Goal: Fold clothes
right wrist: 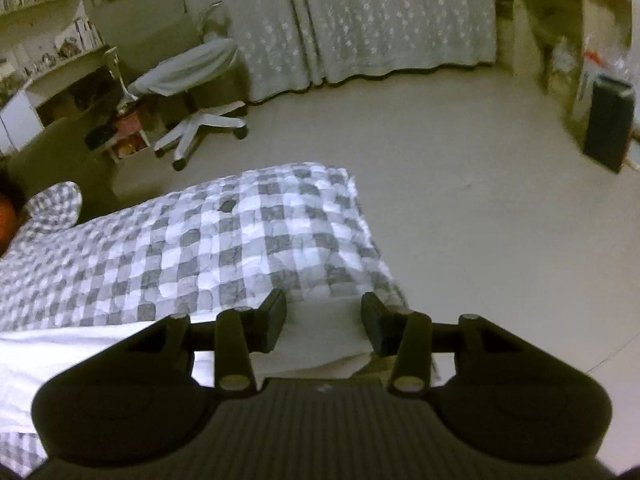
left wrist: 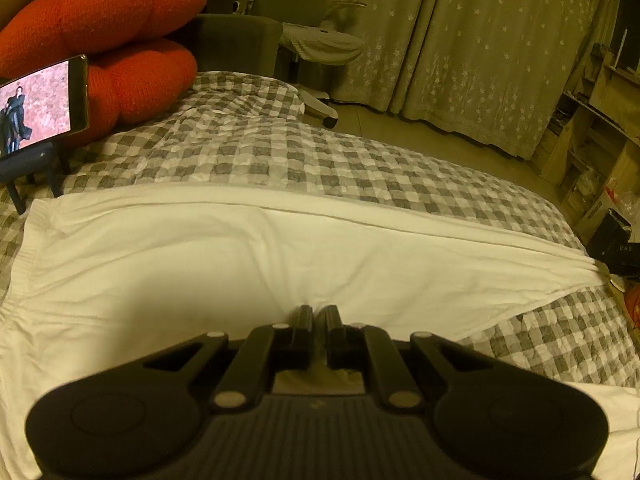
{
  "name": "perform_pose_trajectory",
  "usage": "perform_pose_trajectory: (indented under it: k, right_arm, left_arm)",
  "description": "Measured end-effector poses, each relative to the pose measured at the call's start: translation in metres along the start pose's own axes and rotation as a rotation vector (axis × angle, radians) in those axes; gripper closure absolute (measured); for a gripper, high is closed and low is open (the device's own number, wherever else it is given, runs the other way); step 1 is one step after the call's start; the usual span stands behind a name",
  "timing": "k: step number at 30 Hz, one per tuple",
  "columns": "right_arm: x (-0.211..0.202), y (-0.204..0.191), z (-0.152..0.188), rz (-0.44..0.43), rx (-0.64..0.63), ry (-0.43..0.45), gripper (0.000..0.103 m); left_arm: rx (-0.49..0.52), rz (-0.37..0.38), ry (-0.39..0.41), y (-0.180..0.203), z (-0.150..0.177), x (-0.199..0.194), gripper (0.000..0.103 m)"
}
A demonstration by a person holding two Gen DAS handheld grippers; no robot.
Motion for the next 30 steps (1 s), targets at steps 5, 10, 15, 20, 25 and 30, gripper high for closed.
perform_pose_trajectory:
  k: [5,10,15,20,25,30]
  right_arm:
    - [-0.011,-0.006,-0.007,-0.006,-0.008,0.046,0.100]
    - [-0.021,-0.017,-0.017,0.039,-0.037,0.160,0.100]
    - [-0.009,-0.021,-0.019,0.089,-0.063,0.183,0.100]
    - [0.001,-0.023,-0.019,0.126,-0.079,0.184,0.100]
    - [-0.007,-0.021,-0.023,0.152,-0.049,0.240,0.100]
    - [0.026,-0.020,-0.008,0.217,-0.069,0.082,0.099]
  left_arm:
    - [0.025,-0.015,0.007,0.004,0.001,0.001,0.097]
    - [0.010,-0.012,0.016,0.004,0.001,-0.001,0.097]
    - [0.020,-0.019,0.015,0.006,0.001,-0.001,0.097]
    - [0.006,-0.014,0.018,0.004,0.001,-0.001,0.097]
    - [-0.011,-0.005,0.019,0.002,0.000,-0.002,0.096]
    - [-0.047,0.009,0.008,-0.004,-0.001,0.000,0.094]
Point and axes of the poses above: each gripper's, at about its wrist camera, not at the fingertips, and x roughly the way its jaws point, y to its right, z to its underside, the point moved 2 cm from there along x, roughly the way its jaws point, and after that the axes turned 7 degrees about z, right-handed, at the moved point
